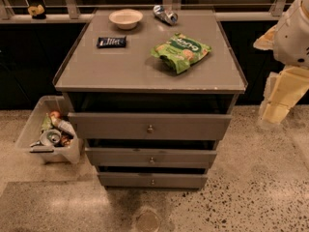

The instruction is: Open middle drawer

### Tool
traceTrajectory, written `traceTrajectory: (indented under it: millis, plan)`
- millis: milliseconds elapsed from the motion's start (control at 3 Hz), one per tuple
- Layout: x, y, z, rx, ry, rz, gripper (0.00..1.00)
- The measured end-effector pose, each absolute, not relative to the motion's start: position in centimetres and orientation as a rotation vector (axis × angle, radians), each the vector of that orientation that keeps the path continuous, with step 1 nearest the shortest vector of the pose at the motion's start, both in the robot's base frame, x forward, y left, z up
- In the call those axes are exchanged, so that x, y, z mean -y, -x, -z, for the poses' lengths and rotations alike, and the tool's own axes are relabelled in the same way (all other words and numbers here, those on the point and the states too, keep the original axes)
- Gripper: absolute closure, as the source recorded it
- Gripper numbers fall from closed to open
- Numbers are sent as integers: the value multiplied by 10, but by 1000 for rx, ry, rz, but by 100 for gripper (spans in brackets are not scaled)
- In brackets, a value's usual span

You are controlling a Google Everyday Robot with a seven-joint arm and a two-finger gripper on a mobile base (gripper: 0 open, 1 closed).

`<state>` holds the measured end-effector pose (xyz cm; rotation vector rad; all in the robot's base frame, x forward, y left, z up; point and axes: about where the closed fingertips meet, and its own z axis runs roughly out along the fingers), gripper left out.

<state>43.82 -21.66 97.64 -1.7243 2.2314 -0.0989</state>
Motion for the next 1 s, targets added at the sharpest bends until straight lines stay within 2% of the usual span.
traceTrajectory:
  millis: [667, 1000]
  plan:
    - [217, -434, -974, -2228, 1731, 131, 0]
    - [218, -414, -956, -2167, 1762, 167, 0]
